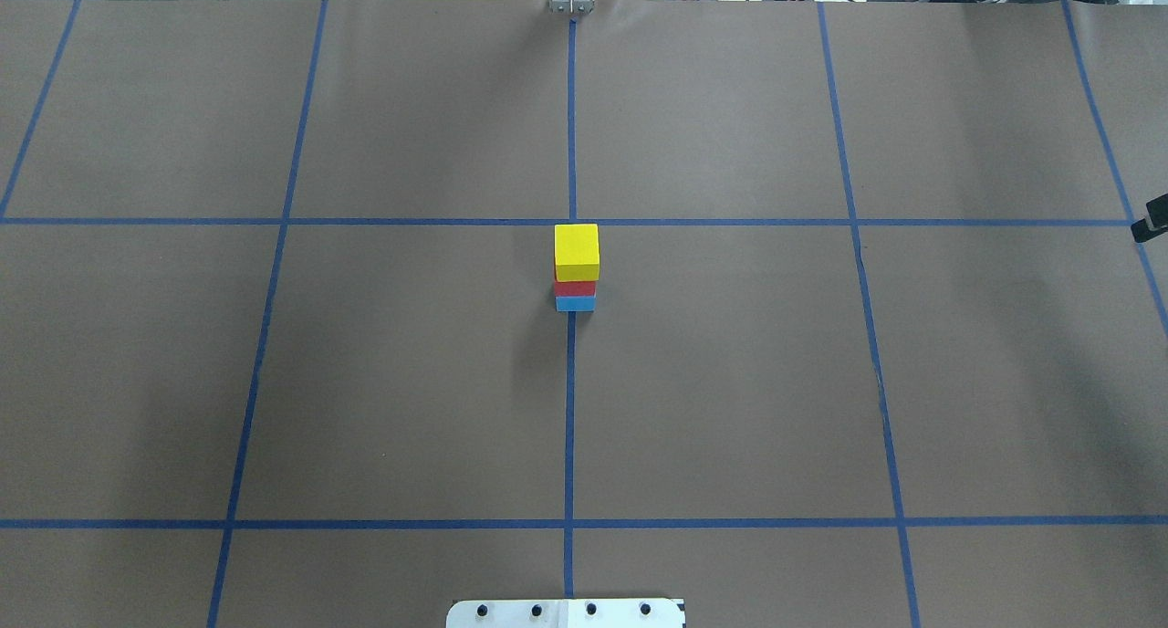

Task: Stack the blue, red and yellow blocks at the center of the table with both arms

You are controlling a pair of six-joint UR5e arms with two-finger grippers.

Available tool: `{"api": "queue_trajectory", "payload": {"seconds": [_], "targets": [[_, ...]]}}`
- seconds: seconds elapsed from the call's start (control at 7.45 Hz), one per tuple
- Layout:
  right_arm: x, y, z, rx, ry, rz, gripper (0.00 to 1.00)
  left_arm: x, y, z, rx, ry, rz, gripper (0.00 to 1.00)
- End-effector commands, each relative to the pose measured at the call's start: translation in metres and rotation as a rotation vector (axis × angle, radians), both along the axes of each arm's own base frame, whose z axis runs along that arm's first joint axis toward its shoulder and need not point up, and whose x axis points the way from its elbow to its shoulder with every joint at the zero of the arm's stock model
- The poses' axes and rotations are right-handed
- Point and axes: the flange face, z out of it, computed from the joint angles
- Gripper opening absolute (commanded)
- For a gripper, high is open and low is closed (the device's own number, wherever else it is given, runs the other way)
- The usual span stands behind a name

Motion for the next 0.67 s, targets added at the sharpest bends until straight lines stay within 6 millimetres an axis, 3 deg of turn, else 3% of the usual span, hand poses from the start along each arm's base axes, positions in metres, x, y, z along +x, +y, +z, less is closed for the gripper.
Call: {"api": "queue_trajectory", "payload": {"seconds": [0.0, 0.54], "targets": [[0.013, 0.006, 0.009, -0.006, -0.009, 0.005, 1.00, -0.019, 0.005, 0.018, -0.002, -0.012, -0.005, 1.00], [0.018, 0.010, 0.014, -0.014, -0.007, 0.011, 1.00, -0.030, 0.009, 0.039, -0.081, -0.106, -0.072, 1.00]]}}
